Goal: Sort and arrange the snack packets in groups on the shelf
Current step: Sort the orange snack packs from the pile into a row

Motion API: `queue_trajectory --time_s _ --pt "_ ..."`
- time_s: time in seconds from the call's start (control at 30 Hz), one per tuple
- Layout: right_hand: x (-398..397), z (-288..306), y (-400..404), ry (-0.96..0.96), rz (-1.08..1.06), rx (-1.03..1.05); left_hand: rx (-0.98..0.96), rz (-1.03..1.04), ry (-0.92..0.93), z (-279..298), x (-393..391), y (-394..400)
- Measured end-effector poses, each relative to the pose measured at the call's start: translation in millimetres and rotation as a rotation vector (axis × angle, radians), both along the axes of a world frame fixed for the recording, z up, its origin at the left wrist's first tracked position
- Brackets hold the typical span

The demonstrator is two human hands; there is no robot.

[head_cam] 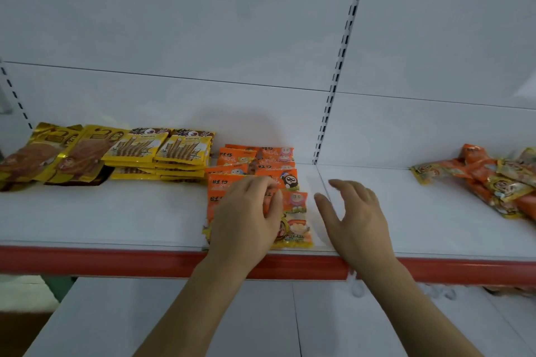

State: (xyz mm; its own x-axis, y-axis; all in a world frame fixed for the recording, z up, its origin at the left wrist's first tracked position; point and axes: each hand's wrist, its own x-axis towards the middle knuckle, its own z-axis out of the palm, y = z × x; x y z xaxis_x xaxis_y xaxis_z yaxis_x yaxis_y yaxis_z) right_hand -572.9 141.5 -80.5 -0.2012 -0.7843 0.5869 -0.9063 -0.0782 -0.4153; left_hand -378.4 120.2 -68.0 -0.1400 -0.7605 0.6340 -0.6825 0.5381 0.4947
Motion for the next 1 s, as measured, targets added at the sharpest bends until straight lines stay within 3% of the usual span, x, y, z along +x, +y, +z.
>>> queue_trajectory --time_s 0.1,0.27,0.77,1.0 --pt "-25.0 1.6 6.2 0.159 -0.045 -0.075 -0.03 -0.043 -0.056 0.4 -29.0 1.3" --pt "-84.1 2.5 27.1 0.262 -0.148 -0.019 -0.057 -0.067 -0.137 3.2 -97.4 11.7" --pt "-391.1 6.7 117.4 0.221 -0.397 0.224 -0.019 -0.28 -0.18 0.5 -420.8 59.8" --pt "-452.5 20.8 102.2 0.001 -0.462 0.456 0.368 -0.272 -0.375 0.7 -503.6 54.5"
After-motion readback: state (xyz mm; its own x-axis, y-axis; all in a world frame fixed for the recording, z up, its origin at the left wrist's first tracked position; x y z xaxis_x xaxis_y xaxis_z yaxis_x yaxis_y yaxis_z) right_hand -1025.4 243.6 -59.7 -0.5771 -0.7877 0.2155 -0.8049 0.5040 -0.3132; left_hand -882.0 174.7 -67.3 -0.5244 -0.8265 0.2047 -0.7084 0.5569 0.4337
